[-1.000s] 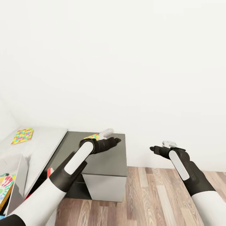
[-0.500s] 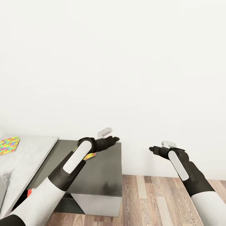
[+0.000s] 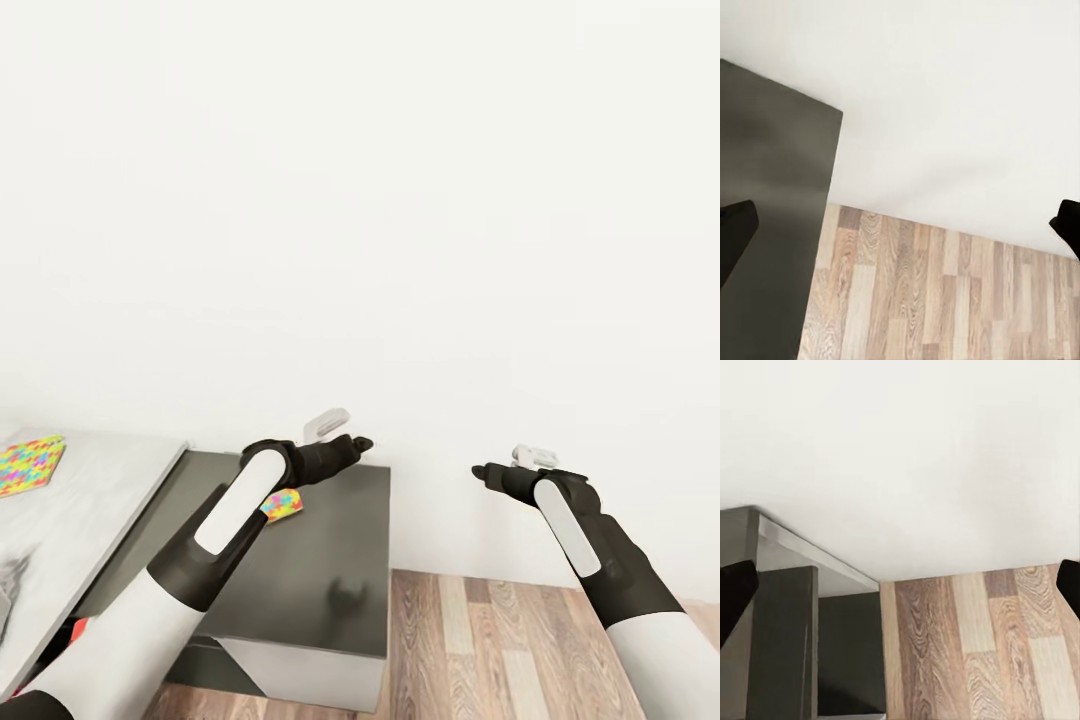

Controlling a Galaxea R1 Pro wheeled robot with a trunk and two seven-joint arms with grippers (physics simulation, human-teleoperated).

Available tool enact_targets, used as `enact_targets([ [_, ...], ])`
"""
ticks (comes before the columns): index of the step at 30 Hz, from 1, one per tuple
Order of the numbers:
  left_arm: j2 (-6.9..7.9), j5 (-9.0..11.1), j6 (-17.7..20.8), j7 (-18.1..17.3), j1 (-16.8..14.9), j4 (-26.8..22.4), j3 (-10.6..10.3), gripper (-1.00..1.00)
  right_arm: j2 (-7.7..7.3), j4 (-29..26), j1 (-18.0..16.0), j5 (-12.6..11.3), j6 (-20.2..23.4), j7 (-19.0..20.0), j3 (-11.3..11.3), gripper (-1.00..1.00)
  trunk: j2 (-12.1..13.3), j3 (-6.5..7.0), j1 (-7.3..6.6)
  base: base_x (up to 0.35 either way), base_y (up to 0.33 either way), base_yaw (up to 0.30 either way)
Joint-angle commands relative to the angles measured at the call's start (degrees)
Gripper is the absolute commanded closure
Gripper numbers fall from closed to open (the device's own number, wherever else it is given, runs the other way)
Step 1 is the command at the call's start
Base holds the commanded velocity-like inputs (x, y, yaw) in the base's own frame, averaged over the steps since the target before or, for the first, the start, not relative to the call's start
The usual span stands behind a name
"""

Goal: Put all the toys in the child's room - the three board games (two on the bed and one on the table), the two jigsaw puzzles on the table, and the tennis ball on the table - inside the toy box on the table in the child's room.

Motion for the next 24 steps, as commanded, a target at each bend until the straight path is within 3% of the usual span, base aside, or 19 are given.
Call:
enact_targets([
  [1,0.08,0.47,-0.04,0.50,0.08,-0.05,0.33,-1.00,-0.06,-0.12,-0.04,-0.61,0.10,-0.58,0.14,-1.00,-0.12,-0.12,0.04,0.026,-0.017,0.210],
  [9,0.26,0.37,0.03,0.50,1.08,-0.05,2.13,-1.00,-0.06,-0.25,-0.02,-0.61,0.11,-0.56,0.14,-1.00,-0.12,-0.12,0.04,0.013,-0.008,0.117],
  [24,0.35,0.34,0.14,0.50,1.48,-0.05,2.77,-1.00,-0.10,-0.29,-0.01,-0.64,0.12,-0.55,0.14,-1.00,-0.12,-0.12,0.04,0.051,0.004,0.024],
])
